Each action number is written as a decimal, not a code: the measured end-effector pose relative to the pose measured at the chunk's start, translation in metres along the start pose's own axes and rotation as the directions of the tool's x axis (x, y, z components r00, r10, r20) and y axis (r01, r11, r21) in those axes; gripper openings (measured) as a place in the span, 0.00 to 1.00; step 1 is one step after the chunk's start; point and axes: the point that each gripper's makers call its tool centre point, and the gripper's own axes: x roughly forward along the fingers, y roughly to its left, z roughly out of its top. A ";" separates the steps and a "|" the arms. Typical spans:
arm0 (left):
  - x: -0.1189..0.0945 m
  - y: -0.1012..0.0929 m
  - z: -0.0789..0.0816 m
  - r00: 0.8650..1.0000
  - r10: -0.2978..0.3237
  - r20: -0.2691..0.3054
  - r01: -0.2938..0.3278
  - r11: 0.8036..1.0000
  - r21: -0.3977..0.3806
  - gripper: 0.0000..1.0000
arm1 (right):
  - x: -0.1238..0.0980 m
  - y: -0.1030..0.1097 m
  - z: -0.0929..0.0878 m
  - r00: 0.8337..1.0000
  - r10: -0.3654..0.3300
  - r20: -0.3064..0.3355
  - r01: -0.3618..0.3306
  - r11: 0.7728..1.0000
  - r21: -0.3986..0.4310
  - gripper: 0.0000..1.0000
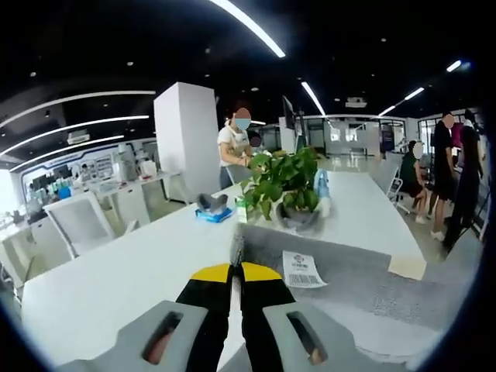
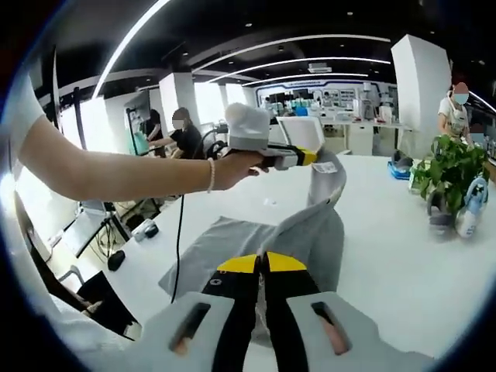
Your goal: Fold the towel on the table until its edges align and the towel forms a compact rectangular stack.
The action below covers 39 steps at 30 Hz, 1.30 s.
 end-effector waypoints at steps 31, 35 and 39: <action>-0.051 0.051 -0.023 0.998 0.061 -0.016 -0.061 0.996 -0.057 0.03 | 0.032 0.061 -0.003 0.992 0.119 -0.030 -0.120 0.993 -0.009 0.00; -0.056 0.057 -0.030 0.998 0.065 -0.022 -0.067 0.995 -0.072 0.03 | 0.039 0.070 -0.008 0.990 0.135 -0.045 -0.136 0.991 -0.009 0.00; -0.063 0.064 -0.038 0.997 0.075 -0.030 -0.077 0.994 -0.076 0.03 | 0.044 0.077 -0.011 0.987 0.150 -0.054 -0.150 0.989 -0.004 0.00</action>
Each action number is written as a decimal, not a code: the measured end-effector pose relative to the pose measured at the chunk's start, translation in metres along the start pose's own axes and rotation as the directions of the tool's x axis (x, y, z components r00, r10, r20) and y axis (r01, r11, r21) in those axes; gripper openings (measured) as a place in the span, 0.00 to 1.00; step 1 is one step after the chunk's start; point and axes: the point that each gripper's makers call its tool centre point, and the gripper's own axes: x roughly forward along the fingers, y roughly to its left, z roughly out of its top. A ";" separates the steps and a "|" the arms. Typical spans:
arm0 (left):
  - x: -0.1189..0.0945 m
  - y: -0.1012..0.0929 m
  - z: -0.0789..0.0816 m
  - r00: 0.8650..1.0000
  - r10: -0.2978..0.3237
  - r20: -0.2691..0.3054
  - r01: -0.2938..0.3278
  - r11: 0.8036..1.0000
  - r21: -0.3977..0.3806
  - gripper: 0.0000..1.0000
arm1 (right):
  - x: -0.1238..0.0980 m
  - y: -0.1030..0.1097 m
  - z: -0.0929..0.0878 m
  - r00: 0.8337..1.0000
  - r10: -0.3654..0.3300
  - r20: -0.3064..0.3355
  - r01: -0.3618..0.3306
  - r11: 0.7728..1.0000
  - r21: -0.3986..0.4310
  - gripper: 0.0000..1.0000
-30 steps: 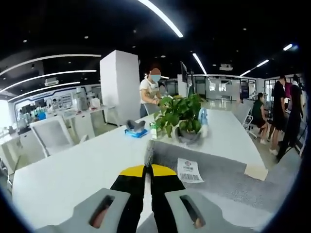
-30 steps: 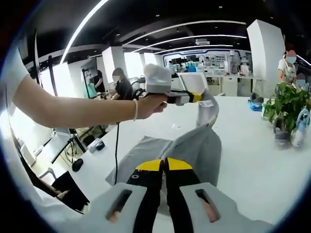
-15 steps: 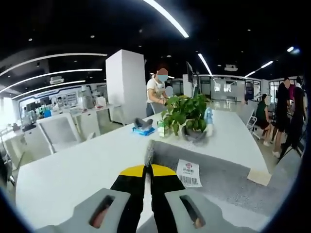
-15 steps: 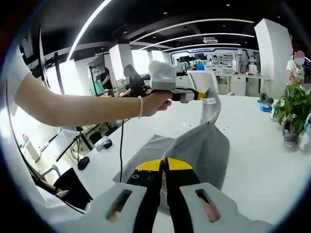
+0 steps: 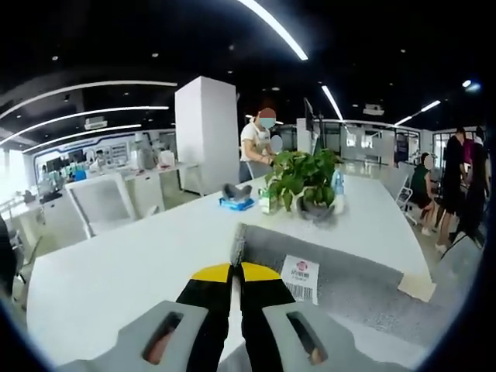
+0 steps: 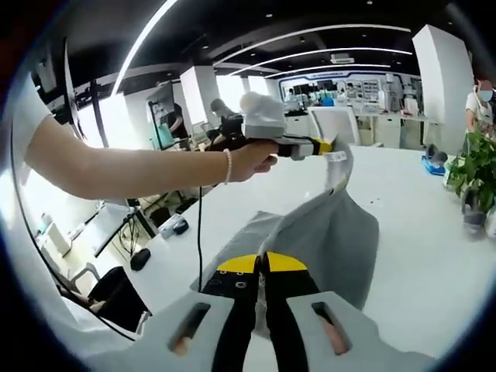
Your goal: Fold the towel on the table until its edges align and the towel forms a compact rectangular stack.
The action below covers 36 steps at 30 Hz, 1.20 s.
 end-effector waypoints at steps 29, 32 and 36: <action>-0.045 0.043 -0.065 0.996 0.082 -0.028 -0.085 0.992 -0.097 0.03 | 0.043 0.049 -0.027 0.981 0.140 -0.131 -0.147 0.988 -0.039 0.00; -0.052 0.050 -0.073 0.994 0.103 -0.033 -0.106 0.988 -0.117 0.03 | 0.045 0.055 -0.029 0.977 0.156 -0.147 -0.164 0.985 -0.044 0.00; -0.061 0.055 -0.082 0.992 0.120 -0.038 -0.124 0.984 -0.127 0.03 | 0.046 0.063 -0.032 0.973 0.173 -0.156 -0.182 0.982 -0.045 0.00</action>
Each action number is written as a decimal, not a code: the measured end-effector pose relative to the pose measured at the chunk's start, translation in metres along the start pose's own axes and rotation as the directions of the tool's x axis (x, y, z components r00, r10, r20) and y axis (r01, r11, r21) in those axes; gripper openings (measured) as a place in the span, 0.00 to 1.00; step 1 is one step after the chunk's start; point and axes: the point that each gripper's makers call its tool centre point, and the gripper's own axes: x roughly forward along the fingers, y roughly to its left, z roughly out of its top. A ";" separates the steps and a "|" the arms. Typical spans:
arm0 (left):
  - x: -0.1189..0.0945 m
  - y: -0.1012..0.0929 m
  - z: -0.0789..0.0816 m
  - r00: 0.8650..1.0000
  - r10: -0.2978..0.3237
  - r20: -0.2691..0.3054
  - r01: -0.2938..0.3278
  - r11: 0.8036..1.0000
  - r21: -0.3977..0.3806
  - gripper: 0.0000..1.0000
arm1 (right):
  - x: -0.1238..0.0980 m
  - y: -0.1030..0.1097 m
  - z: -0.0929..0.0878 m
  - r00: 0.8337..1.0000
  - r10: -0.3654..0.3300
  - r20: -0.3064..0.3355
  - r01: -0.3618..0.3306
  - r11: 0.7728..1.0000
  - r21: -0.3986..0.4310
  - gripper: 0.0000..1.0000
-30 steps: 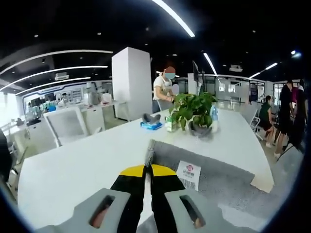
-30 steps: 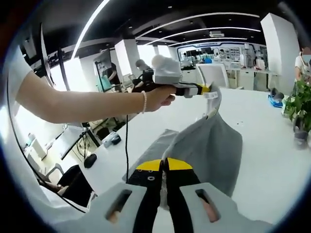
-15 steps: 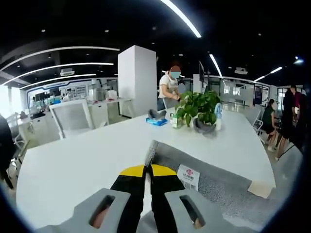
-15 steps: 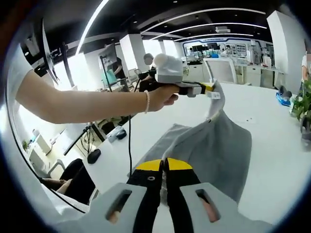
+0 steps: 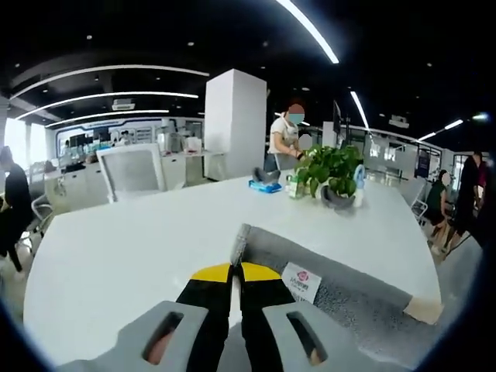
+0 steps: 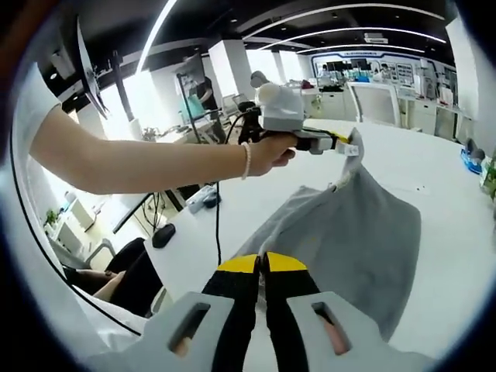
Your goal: Fold the towel on the table until its edges align and the towel forms a compact rectangular stack.
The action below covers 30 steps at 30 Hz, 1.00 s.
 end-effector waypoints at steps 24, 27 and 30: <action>-0.009 0.023 -0.043 0.999 0.022 -0.035 -0.024 0.998 -0.057 0.03 | 0.055 0.025 -0.024 0.995 0.080 -0.060 -0.082 0.996 -0.026 0.00; -0.010 0.025 -0.048 0.999 0.024 -0.039 -0.027 0.998 -0.065 0.03 | 0.062 0.025 -0.027 0.995 0.079 -0.058 -0.081 0.996 -0.031 0.00; -0.011 0.026 -0.053 0.999 0.030 -0.043 -0.033 0.997 -0.069 0.03 | 0.070 0.025 -0.030 0.995 0.074 -0.063 -0.076 0.997 -0.026 0.00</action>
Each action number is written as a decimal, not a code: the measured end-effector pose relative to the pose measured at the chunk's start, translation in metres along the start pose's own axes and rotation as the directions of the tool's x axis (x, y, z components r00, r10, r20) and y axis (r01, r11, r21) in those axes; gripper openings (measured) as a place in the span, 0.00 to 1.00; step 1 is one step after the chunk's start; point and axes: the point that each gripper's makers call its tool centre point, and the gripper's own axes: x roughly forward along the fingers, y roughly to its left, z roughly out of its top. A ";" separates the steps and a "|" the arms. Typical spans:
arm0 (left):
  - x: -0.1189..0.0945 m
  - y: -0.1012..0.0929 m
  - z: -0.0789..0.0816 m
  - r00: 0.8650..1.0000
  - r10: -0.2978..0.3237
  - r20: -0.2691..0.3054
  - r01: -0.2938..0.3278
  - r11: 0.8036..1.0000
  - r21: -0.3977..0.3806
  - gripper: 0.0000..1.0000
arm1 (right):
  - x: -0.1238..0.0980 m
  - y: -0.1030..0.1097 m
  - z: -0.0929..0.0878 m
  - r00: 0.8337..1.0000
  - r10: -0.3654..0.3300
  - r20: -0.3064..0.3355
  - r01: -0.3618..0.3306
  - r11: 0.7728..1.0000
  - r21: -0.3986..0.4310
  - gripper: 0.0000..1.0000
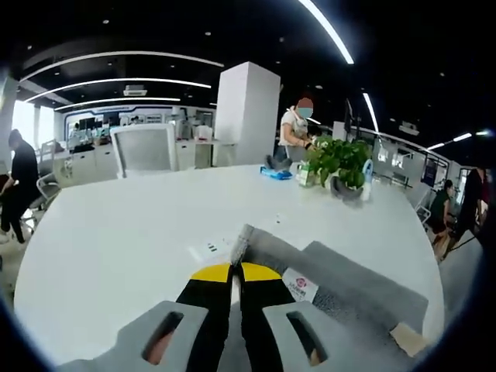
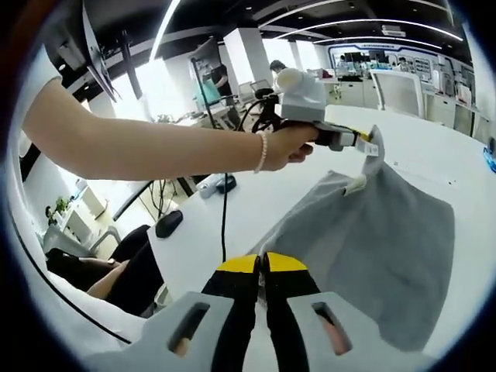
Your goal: Fold the towel on the table until its edges align and the towel forms a compact rectangular stack.
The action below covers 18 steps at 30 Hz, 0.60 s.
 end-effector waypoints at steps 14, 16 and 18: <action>0.006 0.011 -0.023 1.000 -0.002 -0.014 0.002 0.999 -0.049 0.03 | 0.026 0.003 -0.012 0.999 0.017 -0.034 -0.018 1.000 -0.020 0.00; 0.007 0.015 -0.026 1.000 -0.002 -0.019 0.001 0.998 -0.055 0.03 | 0.032 0.003 -0.015 0.999 0.021 -0.044 -0.022 1.000 -0.014 0.00; 0.008 0.018 -0.029 1.000 -0.001 -0.023 -0.001 0.998 -0.060 0.03 | 0.038 0.004 -0.019 0.998 0.024 -0.054 -0.024 1.000 -0.012 0.00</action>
